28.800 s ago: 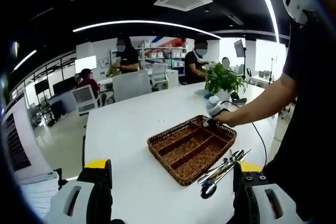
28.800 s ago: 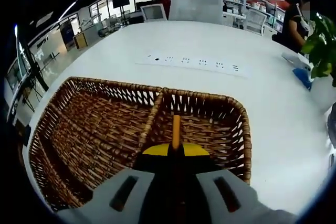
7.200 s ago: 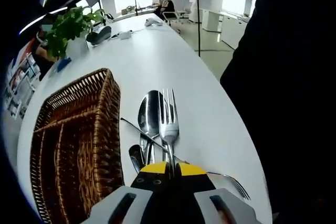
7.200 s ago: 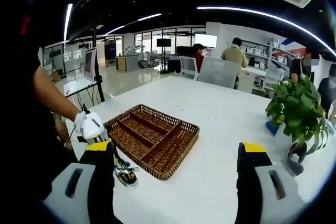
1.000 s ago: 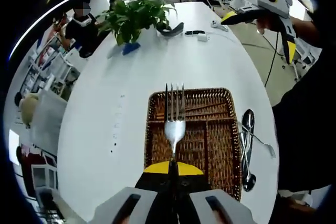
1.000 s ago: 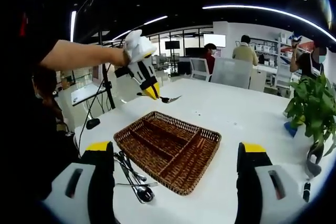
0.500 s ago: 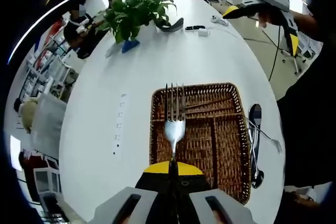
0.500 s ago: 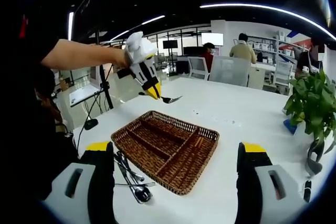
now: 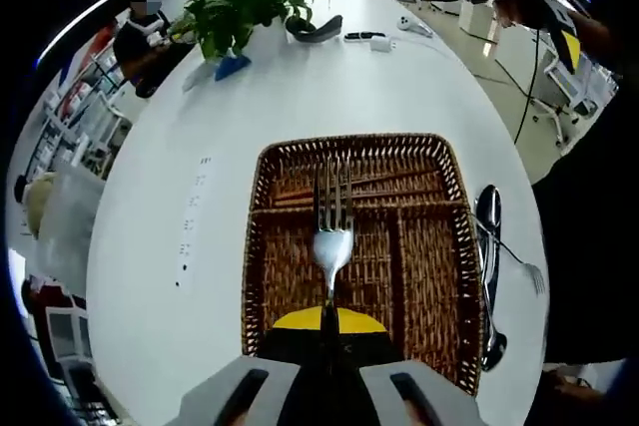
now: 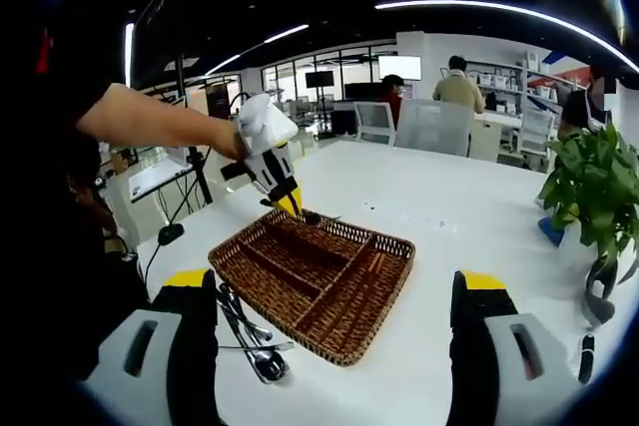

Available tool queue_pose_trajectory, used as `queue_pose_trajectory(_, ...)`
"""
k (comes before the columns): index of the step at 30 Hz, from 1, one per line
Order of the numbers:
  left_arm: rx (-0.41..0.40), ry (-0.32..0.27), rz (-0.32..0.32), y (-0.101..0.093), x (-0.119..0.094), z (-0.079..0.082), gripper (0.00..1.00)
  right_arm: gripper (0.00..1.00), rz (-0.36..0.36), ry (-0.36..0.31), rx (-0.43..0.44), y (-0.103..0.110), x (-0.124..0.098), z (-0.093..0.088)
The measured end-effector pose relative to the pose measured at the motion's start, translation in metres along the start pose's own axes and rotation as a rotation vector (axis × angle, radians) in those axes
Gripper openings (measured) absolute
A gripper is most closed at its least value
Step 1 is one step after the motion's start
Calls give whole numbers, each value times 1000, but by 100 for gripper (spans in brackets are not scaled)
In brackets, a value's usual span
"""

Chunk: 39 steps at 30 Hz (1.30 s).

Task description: Arrange the knives, forks, and spoons in their matching storage slots by inserting each utensil handle-first until every utensil is classified and aligned in the correct compartment

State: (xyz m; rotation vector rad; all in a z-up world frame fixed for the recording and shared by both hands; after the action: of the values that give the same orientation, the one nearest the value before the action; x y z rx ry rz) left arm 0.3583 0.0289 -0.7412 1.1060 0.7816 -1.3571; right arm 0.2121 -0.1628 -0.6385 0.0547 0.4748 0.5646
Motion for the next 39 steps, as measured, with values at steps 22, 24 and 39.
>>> queue_pose_trajectory(22, -46, 53, -32, -19, 69, -27, 0, 99, -39, 51, 14, 3, -10, -14)
queue_pose_trajectory(24, -51, 61, -33, -18, 71, -26, 0, 99, -42, 55, 15, 3, -11, -15)
queue_pose_trajectory(39, -37, 116, -17, -14, 85, -30, 0, 99, -61, 64, 17, 2, -16, -16)
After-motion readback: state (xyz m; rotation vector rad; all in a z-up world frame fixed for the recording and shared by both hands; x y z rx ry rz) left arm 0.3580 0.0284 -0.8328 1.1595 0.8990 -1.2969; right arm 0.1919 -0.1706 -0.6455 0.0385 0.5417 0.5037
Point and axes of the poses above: the point that each gripper's makers call its tool centre point, and the gripper's own axes: x roughly forward along the fingers, y roughly to its left, z roughly out of its top, the point moved 2 cm from there along -x, roughly backward along the fingers, and after that the axes turned 7 degrees about x, right-handed, at the moved point
